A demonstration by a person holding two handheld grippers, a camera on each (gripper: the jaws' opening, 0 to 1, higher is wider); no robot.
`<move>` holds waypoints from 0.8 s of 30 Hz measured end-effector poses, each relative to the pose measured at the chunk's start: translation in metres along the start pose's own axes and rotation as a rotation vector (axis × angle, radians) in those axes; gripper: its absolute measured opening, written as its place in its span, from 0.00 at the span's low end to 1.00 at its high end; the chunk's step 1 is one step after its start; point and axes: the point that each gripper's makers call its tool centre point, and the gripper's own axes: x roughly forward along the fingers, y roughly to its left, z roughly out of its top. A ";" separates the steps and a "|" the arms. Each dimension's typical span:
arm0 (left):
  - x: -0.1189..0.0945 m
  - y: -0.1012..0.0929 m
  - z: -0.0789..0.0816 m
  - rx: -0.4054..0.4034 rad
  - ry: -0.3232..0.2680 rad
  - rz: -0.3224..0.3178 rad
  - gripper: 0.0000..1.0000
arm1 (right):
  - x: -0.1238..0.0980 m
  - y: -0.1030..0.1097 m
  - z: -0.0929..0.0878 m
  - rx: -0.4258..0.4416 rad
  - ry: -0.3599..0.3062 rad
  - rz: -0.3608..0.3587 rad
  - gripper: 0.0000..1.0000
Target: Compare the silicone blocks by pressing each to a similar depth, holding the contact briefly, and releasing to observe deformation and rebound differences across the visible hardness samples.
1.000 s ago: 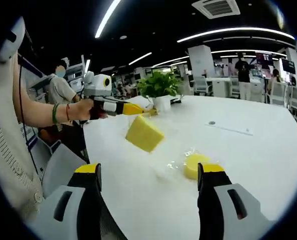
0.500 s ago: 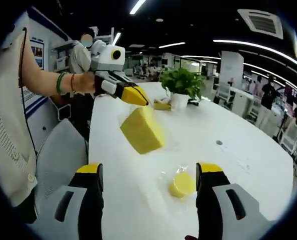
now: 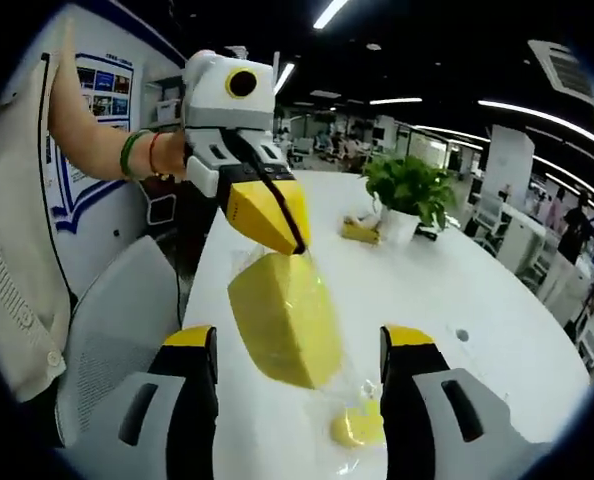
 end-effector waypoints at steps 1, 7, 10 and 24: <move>0.000 -0.001 0.001 0.006 -0.002 -0.005 0.00 | 0.003 -0.001 0.000 0.004 0.008 0.007 0.62; 0.002 -0.005 0.007 0.036 -0.001 -0.027 0.00 | 0.014 -0.002 0.000 0.008 0.013 0.051 0.61; 0.003 -0.005 0.008 0.053 0.002 -0.033 0.00 | 0.019 0.000 -0.001 0.007 0.018 0.073 0.60; 0.009 -0.010 0.007 0.143 0.037 -0.105 0.00 | 0.028 0.008 -0.006 -0.052 0.032 0.142 0.38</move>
